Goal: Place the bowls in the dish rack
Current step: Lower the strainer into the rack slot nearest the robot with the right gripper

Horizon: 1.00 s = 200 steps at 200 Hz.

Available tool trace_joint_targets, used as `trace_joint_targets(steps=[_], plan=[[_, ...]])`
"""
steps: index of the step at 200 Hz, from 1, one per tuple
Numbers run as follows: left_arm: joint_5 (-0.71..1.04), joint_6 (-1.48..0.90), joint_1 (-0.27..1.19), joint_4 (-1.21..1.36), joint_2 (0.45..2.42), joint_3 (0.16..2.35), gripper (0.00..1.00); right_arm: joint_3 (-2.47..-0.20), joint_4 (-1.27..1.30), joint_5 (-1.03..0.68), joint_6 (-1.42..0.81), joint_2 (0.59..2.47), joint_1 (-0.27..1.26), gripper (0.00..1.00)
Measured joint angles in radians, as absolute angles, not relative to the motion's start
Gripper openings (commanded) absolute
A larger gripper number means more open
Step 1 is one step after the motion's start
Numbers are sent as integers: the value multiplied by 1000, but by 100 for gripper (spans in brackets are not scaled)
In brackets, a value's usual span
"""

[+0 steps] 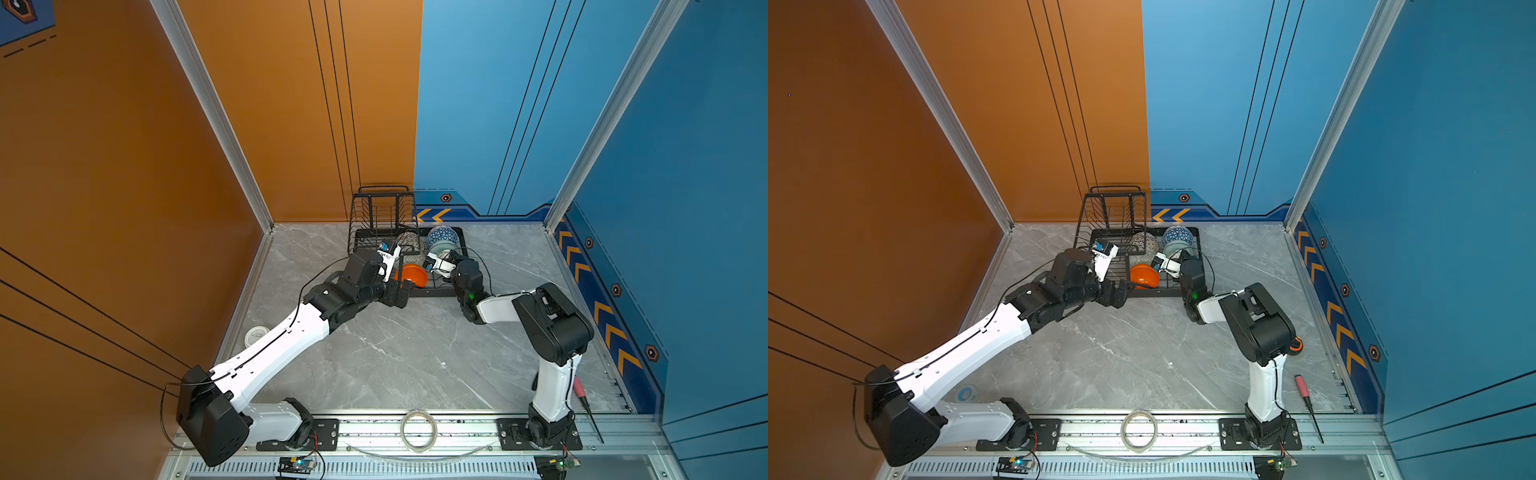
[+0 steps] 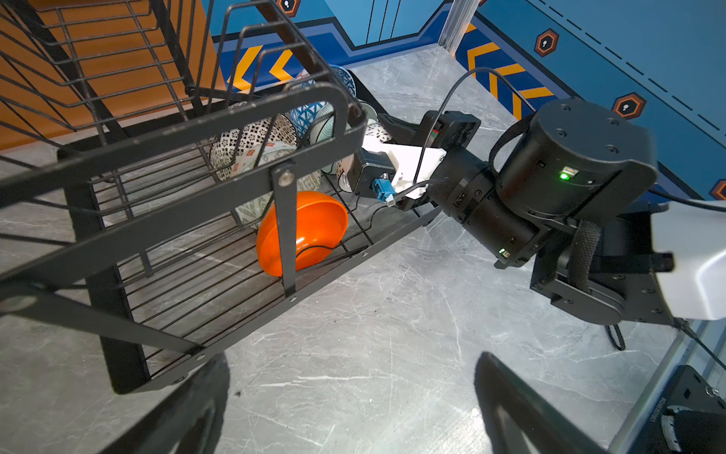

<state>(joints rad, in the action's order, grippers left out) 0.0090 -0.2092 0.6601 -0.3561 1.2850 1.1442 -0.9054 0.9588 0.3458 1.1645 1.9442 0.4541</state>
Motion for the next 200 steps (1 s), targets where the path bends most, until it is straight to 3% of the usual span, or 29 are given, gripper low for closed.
trace_joint_targets(steps=[200], plan=[[13,-210,646,-356,1270,1125,98,-891,792,304,1073,1899,466,1]])
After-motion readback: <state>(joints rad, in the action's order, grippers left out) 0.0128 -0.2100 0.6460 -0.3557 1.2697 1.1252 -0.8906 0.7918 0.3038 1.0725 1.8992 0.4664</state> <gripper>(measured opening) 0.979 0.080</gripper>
